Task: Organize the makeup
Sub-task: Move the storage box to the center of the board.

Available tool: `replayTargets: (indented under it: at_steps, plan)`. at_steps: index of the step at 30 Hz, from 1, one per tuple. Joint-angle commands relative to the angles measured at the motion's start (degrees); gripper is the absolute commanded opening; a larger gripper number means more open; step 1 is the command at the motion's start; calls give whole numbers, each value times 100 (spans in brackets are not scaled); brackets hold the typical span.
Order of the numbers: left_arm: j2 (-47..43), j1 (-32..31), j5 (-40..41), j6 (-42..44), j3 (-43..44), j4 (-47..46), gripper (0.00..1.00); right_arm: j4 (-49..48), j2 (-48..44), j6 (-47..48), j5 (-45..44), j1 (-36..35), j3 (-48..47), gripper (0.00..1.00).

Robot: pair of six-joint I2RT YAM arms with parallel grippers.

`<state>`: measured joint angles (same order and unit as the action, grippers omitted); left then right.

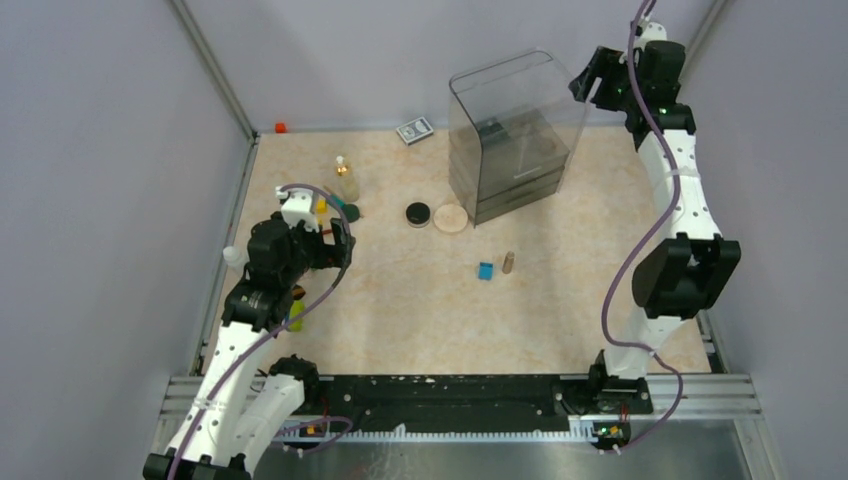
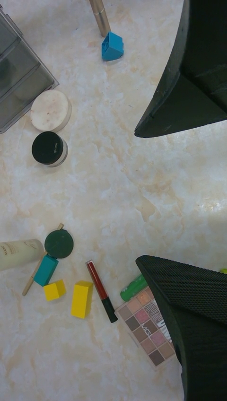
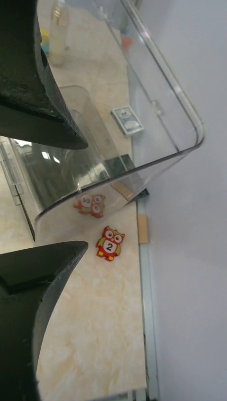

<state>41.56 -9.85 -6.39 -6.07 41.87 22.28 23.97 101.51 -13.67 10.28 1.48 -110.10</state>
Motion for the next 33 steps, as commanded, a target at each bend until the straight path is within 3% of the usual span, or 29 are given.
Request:
replayTargets:
  at_steps: [1, 6, 11, 16, 24, 33]
  plan:
    - [6, -9, -53, -18, -19, -295, 99, -676, 80, -273, 1496, 412, 266, 70]
    - [7, -9, -45, -17, -15, -295, 99, -942, 371, -531, 2213, 555, 297, 69]
    - [19, -8, -48, -9, -17, -295, 99, -1560, 331, -1086, 3011, 556, 813, 55]
    - [38, -9, -80, -11, -14, -303, 99, -2234, -165, -1639, 3072, 506, 1820, 41]
    - [85, -9, -160, -20, -16, -312, 99, -2169, -1287, -1634, 2089, -100, 2775, 38]
    - [161, -9, -212, -26, -22, -317, 99, -2324, -2292, -2258, 840, -780, 3886, 34]
